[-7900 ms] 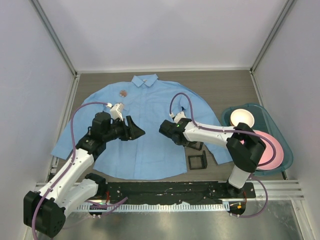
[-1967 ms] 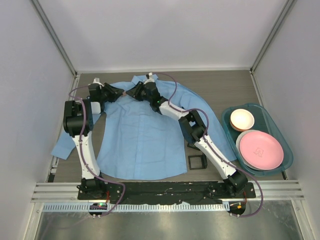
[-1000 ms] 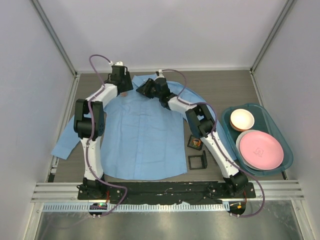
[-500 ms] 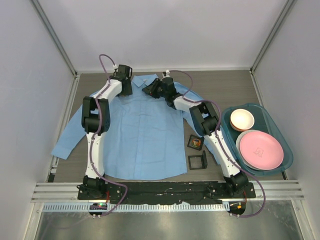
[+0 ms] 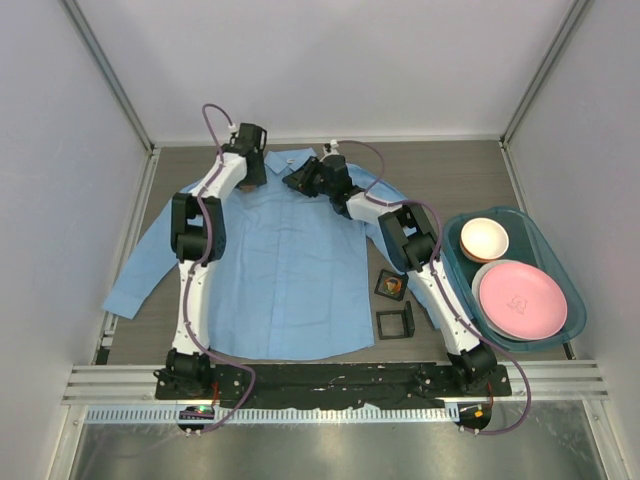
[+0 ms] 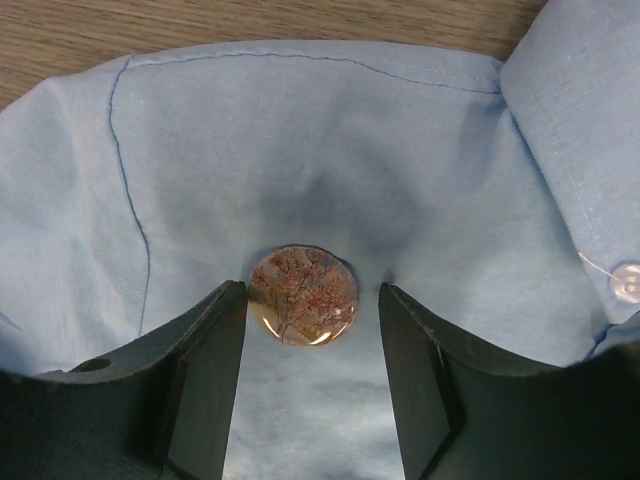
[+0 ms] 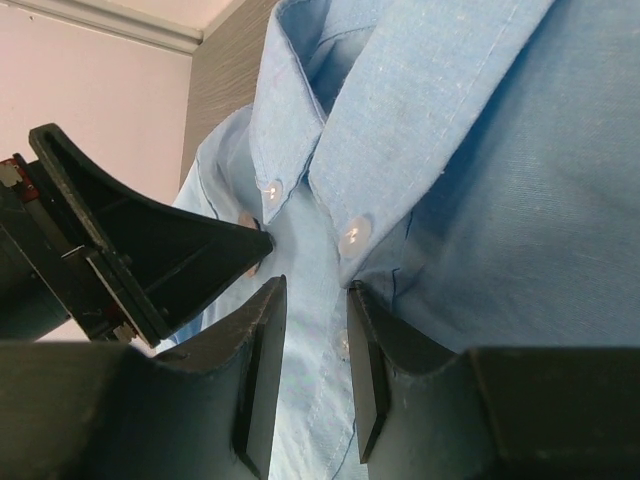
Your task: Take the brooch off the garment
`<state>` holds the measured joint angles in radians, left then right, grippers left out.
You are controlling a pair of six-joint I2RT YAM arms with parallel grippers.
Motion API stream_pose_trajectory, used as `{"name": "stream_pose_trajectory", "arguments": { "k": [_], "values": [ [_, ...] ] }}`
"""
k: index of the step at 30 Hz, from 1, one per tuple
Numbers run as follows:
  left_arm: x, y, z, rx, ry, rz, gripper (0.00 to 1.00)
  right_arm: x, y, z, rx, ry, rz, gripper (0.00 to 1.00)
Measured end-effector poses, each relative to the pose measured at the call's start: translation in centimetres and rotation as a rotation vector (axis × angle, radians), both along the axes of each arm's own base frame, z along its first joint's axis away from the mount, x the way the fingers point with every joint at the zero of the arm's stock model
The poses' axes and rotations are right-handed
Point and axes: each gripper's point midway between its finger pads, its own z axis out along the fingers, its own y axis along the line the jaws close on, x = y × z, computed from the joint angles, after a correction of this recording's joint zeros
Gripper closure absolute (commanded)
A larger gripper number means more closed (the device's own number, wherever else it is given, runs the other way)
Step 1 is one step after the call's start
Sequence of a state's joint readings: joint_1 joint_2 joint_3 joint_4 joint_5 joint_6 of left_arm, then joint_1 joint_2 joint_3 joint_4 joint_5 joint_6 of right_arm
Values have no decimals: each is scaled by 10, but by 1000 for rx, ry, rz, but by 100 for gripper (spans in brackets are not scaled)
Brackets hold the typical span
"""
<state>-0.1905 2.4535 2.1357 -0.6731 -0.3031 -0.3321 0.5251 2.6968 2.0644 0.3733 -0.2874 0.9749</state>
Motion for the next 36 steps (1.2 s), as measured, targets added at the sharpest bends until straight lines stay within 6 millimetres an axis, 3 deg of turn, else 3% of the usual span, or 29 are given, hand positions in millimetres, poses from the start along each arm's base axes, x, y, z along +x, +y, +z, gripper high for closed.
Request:
{"name": "stream_pose_trajectory", "arguments": {
  "k": [6,12,26,36],
  "values": [
    [3,-1,-3,1,6,0,48,-2,2,0,1,0,6,64],
    [0,-2,-4,-8,21,-10,69,-2,3,0,-2,-3,9,63],
    [-6,-5,9,-35,-24,-48,100,-6,6,-2,-32,-28,33,63],
    [-14,-10,14,-88,-40,-76,100,-16,20,2,-73,-86,98,62]
  ]
}}
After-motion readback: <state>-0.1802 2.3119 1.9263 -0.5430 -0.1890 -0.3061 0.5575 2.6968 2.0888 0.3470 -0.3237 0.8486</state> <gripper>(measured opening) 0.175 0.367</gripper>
